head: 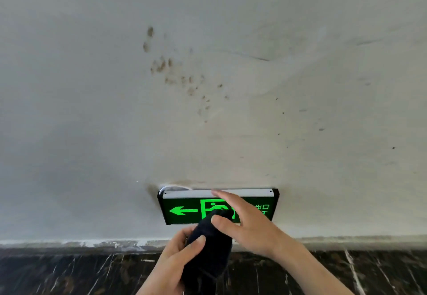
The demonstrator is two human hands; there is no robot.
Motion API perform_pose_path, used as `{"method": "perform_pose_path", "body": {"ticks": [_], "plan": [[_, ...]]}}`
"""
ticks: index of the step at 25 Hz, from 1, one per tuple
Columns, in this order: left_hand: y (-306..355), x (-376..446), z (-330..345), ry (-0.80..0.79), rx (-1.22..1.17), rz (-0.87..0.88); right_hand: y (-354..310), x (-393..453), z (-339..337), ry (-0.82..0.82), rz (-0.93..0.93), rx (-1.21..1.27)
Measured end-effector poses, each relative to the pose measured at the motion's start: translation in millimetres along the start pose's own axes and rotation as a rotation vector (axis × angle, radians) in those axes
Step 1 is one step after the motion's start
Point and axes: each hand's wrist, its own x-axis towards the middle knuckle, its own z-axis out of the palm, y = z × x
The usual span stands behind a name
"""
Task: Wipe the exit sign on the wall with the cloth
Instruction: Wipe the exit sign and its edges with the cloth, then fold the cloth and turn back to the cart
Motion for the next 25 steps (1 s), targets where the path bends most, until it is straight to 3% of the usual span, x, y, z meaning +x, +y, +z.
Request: {"method": "perform_pose_path", "body": {"ticks": [3, 7, 14, 20, 25], "plan": [[25, -17, 19, -0.035, 0.080, -0.008, -17, -25, -22, -0.065, 0.147, 0.327], [96, -61, 62, -0.071, 0.034, -0.118, -85, -66, -78, 0.019, 0.257, 0.605], [230, -168, 139, 0.007, 0.002, -0.210, -229, -131, -154, 0.314, 0.488, 0.854], [298, -253, 199, -0.047, 0.132, -0.165, -323, -187, -212, 0.443, 0.454, 0.975], [304, -280, 219, 0.047, 0.128, -0.073, -340, -215, -234, 0.420, 0.366, 1.053]]}}
